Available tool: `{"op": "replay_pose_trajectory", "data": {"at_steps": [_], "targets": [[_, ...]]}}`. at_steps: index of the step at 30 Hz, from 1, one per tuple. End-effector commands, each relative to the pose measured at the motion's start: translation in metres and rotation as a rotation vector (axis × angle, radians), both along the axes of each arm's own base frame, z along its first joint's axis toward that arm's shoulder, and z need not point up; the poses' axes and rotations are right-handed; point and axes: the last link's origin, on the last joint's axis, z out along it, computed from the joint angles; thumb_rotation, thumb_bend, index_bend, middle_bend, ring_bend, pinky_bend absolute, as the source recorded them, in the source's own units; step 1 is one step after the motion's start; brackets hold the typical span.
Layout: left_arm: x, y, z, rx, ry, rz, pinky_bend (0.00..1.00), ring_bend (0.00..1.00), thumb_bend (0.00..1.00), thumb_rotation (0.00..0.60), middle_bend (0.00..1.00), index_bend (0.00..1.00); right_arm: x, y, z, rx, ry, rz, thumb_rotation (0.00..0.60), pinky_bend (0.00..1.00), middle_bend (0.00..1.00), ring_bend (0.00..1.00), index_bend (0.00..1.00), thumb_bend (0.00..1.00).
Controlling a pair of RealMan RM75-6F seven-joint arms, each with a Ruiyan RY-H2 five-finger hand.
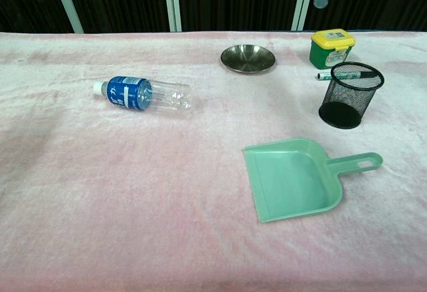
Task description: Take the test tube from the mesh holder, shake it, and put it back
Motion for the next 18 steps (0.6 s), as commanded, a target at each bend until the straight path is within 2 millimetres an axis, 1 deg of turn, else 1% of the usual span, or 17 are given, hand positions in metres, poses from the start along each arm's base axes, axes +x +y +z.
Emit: {"op": "replay_pose_trajectory", "data": {"at_steps": [1,3,6,8,10,12,17,18], "targets": [[0.0,0.0,0.0,0.0,0.0,0.0,0.0,0.0,0.33,0.6,0.02,0.12,0.039,0.025,0.037,0.38,-0.829,0.064,0.6,0.16,0.04,0.13,0.62,0.27],[0.0,0.0,0.0,-0.001,0.0,0.0,0.0,0.0,0.33,0.6,0.02,0.12,0.034,0.025,0.044,0.38,-0.898,0.111,0.6,0.16,0.04,0.13,0.62,0.27],[0.0,0.0,0.0,-0.001,0.001,-0.001,0.0,0.0,0.33,0.6,0.02,0.12,0.022,0.022,0.052,0.397,-0.95,0.179,0.6,0.16,0.04,0.13,0.62,0.27],[0.0,0.0,0.0,-0.001,0.001,-0.001,0.0,0.0,0.33,0.6,0.02,0.12,0.015,0.021,0.054,0.415,-0.953,0.206,0.6,0.16,0.04,0.13,0.62,0.27],[0.0,0.0,0.0,-0.001,0.001,-0.001,0.0,0.0,0.33,0.6,0.02,0.12,0.007,0.017,0.053,0.428,-0.906,0.218,0.6,0.16,0.04,0.13,0.62,0.27],[0.0,0.0,-0.001,-0.002,0.001,-0.001,0.0,0.0,0.33,0.6,0.02,0.12,-0.001,0.012,0.048,0.414,-0.782,0.207,0.6,0.16,0.04,0.13,0.62,0.27],[0.0,0.0,-0.001,-0.002,0.001,-0.001,0.0,0.0,0.33,0.6,0.02,0.12,-0.019,-0.002,0.033,0.318,-0.408,0.151,0.6,0.16,0.04,0.14,0.62,0.27],[0.0,0.0,0.0,-0.001,0.0,0.0,0.0,0.0,0.33,0.6,0.02,0.12,-0.028,-0.009,0.028,0.262,-0.235,0.135,0.6,0.16,0.04,0.14,0.62,0.27]]}}
